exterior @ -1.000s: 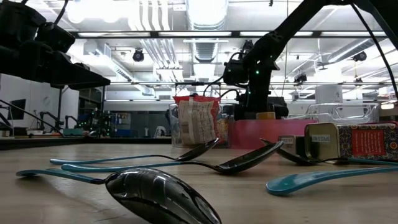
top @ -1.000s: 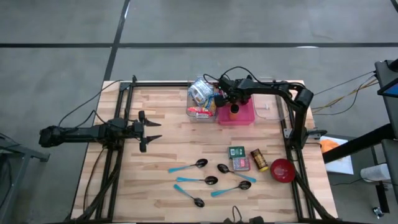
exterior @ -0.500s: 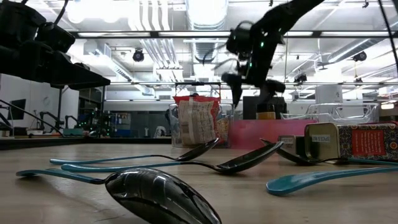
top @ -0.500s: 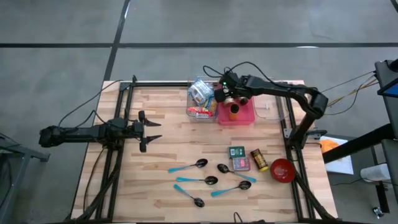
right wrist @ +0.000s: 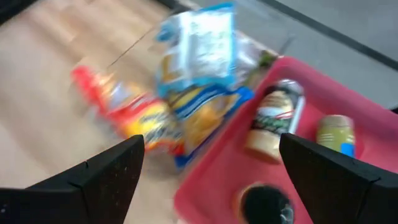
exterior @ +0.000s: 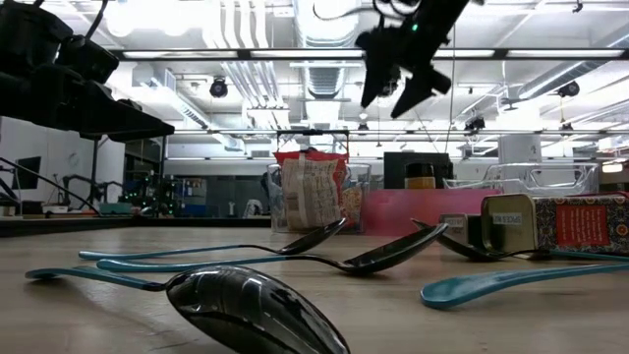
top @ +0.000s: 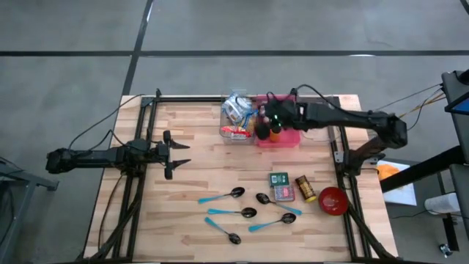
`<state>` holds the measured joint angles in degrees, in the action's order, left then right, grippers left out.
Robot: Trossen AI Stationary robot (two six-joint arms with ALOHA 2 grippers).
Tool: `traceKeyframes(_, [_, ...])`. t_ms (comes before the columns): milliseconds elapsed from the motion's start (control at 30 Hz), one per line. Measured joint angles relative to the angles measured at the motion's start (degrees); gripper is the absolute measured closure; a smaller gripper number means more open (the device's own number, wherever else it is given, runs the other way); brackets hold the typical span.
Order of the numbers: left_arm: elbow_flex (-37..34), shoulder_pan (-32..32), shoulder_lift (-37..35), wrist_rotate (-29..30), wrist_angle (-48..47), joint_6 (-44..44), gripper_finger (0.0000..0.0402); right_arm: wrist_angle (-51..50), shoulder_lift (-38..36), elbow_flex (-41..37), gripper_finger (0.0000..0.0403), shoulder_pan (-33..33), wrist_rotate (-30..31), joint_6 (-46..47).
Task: Pick & Place Food Item
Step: Put the red spice can into the pink bin
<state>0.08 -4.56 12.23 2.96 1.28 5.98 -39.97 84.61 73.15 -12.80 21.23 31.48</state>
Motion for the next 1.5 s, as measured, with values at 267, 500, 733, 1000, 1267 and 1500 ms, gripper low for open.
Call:
traceKeyframes(267, [0.0, 0.0, 0.0, 0.0, 0.0, 0.0, 0.0158, -2.9, -2.2, -1.5, 0.0032, 11.3, 0.0, -9.0])
traceKeyframes(500, [0.0, 0.0, 0.0, 0.0, 0.0, -0.1, 0.0158, -3.6, -2.1, -4.8, 0.0032, 19.6, -0.1, -14.1])
traceKeyframes(733, [0.0, 0.0, 0.0, 0.0, 0.0, -0.2, 0.0158, -3.6, -2.0, -9.5, 0.0032, 26.0, -0.6, -15.4])
traceKeyframes(1000, [0.0, 0.0, 0.0, 0.0, 0.0, -0.2, 0.0158, -4.2, -2.0, -12.7, 0.0032, 34.1, -4.1, -14.6])
traceKeyframes(1267, [0.0, 0.0, 0.0, 0.0, 0.0, -0.1, 0.0158, -3.5, -2.0, -16.0, 0.0032, 41.1, -3.7, -2.8])
traceKeyframes(1500, [0.0, 0.0, 0.0, 0.0, 0.0, -0.1, 0.0158, 1.8, -2.0, -20.7, 0.0033, 45.0, -3.7, -1.4])
